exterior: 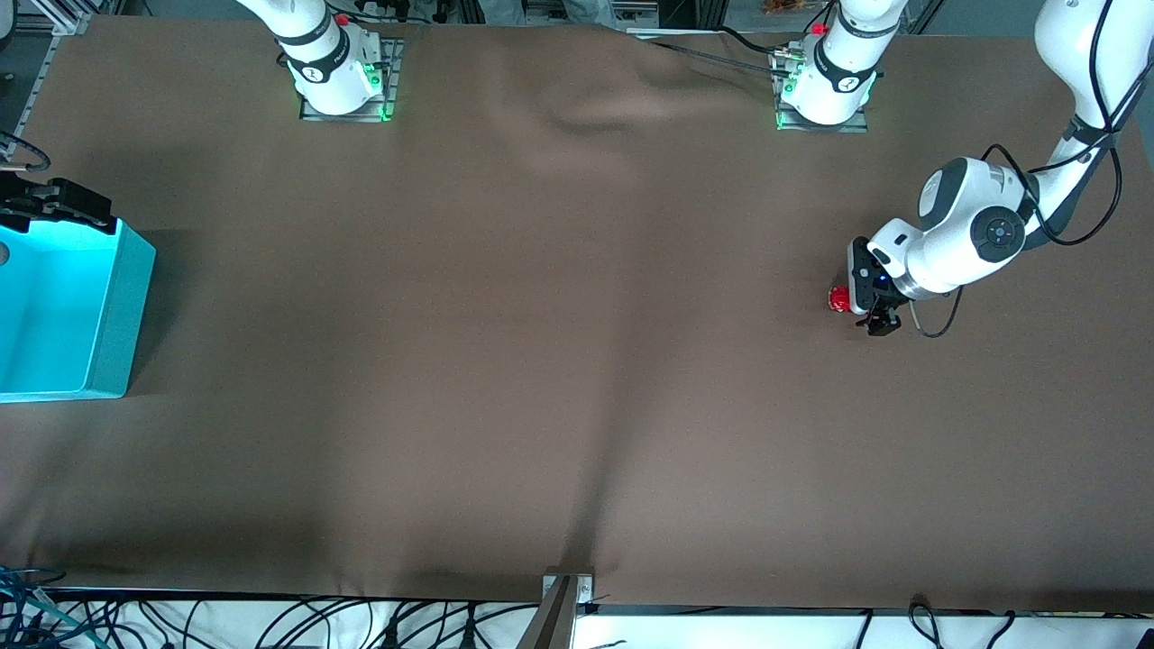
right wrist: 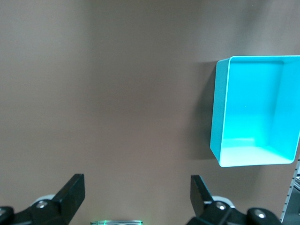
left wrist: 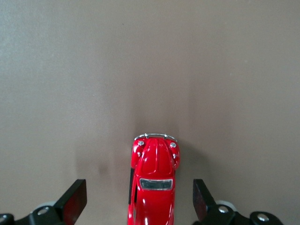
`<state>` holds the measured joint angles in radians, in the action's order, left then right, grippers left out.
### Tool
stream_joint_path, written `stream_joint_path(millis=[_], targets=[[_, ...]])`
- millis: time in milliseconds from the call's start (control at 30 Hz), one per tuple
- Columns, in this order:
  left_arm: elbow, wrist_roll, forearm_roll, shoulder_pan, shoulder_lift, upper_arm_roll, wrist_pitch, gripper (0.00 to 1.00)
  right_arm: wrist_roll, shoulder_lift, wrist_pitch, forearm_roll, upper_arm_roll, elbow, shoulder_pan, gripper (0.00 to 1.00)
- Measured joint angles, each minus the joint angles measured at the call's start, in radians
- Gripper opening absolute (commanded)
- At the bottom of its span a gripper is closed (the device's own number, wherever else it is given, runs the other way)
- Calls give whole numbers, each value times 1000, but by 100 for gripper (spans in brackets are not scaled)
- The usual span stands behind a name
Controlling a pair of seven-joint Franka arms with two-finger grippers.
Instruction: Wind red beetle toy and store in blue box
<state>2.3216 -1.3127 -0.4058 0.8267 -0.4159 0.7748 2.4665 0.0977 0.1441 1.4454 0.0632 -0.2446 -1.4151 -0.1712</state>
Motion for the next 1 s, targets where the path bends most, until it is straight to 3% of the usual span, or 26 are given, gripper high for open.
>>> stream_joint_path(millis=[867, 967, 1000], targets=[[58, 33, -26, 13, -13, -19, 52, 100, 0, 0, 0, 0, -17, 0, 4, 100], [63, 33, -27, 13, -13, -25, 59, 89, 0, 0, 0, 0, -17, 0, 4, 100], [63, 33, -29, 13, -13, -27, 60, 81, 0, 0, 0, 0, -17, 0, 4, 100]])
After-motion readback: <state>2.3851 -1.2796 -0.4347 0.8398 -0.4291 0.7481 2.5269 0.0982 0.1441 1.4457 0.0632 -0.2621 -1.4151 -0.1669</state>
